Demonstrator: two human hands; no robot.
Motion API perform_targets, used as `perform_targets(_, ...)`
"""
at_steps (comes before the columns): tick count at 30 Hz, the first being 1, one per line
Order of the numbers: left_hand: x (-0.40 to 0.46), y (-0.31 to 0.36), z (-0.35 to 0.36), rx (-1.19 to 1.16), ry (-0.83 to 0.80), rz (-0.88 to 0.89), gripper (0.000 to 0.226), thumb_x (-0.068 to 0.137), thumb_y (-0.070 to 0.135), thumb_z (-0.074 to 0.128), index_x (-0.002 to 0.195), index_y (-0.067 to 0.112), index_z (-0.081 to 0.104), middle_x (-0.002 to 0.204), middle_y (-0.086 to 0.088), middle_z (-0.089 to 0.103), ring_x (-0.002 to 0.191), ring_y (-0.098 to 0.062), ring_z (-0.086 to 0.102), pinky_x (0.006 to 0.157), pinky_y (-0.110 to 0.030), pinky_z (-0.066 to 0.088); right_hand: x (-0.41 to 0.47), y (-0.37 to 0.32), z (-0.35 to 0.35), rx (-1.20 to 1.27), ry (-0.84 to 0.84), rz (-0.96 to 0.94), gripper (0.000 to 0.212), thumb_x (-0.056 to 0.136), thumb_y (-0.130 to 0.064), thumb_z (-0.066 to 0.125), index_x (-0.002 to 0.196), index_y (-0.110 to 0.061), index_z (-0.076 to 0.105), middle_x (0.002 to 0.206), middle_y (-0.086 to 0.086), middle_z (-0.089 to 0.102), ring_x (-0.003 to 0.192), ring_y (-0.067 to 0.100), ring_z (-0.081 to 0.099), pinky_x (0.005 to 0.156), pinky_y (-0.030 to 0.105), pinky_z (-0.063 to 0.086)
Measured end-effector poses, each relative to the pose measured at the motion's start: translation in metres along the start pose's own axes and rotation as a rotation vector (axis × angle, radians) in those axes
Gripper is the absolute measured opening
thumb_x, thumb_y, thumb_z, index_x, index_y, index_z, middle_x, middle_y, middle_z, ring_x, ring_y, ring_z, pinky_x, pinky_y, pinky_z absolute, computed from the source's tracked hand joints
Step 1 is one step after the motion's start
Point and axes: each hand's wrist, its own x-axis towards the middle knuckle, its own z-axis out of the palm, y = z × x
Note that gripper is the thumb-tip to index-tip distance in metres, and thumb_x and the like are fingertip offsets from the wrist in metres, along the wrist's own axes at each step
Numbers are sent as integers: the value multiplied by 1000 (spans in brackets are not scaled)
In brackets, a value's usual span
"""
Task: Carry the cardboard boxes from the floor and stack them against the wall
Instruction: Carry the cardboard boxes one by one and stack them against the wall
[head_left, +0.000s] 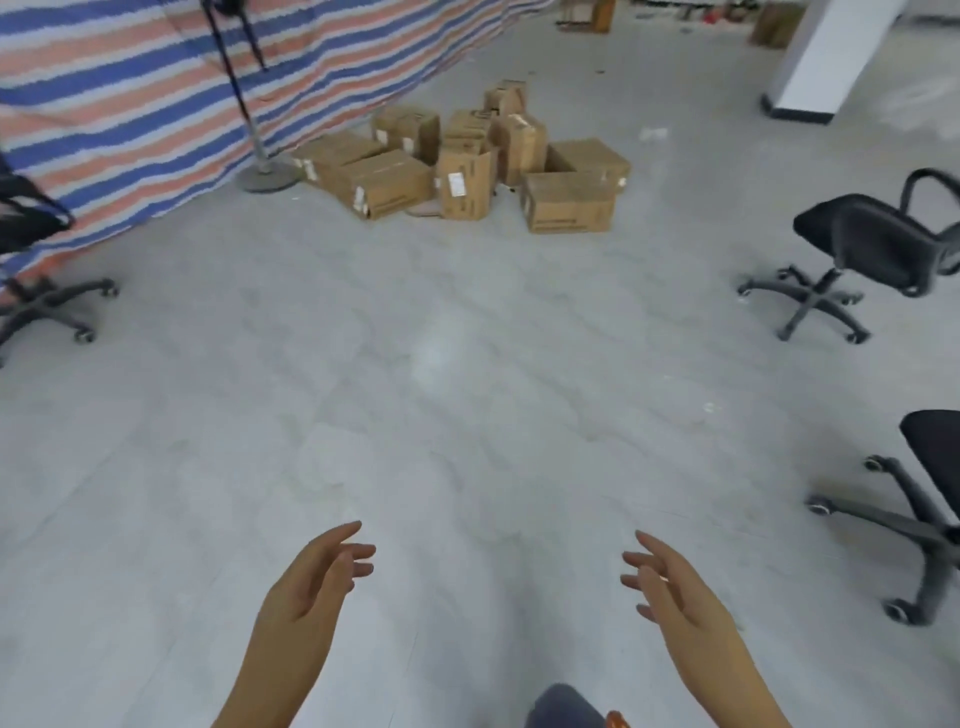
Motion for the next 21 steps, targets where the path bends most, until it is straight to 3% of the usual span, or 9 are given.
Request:
perform_targets(7,123,14,50,-5,-39,-18,30,96,1,45,105,22,65,92,4,74,85,-11,69,78,-22,54,107,-12,-5,49,80,94,29,97,-9,47,121,-23,54,110,-1,65,98,16,64,93,42,49)
perform_targets(15,290,84,148,-102,19,41,31,95,-3,44,102,16,67,90,-7,73,78,-12,70,69,-17,54,324,-75,-56,34,93,-27,31,97,-10,48,125,-20,56,105,-10,67,93,7,67,84,35,52)
perform_targets(18,348,111,182,-177,9,22,27,97,4,43,106,15,66,91,-8,74,83,-17,71,73,-21,57,399,-110,-73,15,64,-89,29,97,-19,48,122,-34,54,108,-13,67,97,5,66,92,37,51)
perform_targets(21,397,134,207,-214,-9,22,27,99,10,42,109,17,66,96,-5,74,87,-17,71,76,-23,58,455,-133,-77,27,45,-115,28,98,-24,47,115,-45,53,111,-14,66,98,0,65,91,33,49)
